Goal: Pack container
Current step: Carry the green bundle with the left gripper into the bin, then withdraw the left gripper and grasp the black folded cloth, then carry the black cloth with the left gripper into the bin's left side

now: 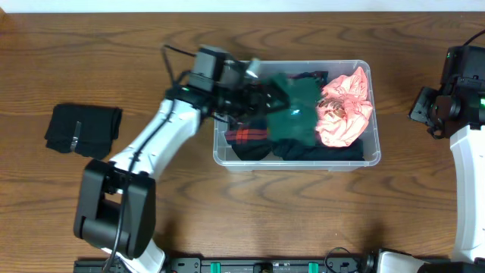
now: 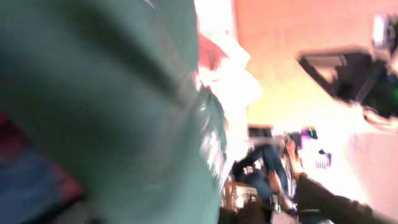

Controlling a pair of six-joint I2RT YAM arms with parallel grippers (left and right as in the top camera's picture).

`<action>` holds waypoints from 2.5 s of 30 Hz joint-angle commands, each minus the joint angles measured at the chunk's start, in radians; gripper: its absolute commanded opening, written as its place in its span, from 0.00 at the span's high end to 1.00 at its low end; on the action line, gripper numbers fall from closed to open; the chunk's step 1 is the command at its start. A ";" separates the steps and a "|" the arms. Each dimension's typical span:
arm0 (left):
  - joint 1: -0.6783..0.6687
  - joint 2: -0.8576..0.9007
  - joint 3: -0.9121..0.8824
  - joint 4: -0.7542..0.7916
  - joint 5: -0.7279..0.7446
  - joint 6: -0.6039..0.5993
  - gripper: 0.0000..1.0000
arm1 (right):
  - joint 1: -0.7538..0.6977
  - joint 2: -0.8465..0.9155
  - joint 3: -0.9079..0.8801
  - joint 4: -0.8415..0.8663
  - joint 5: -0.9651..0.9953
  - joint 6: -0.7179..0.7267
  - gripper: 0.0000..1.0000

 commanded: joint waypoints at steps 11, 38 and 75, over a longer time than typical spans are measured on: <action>0.144 -0.078 0.014 -0.183 -0.294 0.204 0.02 | -0.006 0.005 0.000 0.006 0.003 0.008 0.38; 0.943 -0.177 0.002 -0.475 -0.982 0.165 0.02 | -0.006 0.005 -0.001 0.013 -0.001 0.008 0.37; 0.540 -0.469 0.003 -0.372 -0.479 0.326 0.94 | -0.006 0.005 -0.001 0.006 -0.006 0.000 0.37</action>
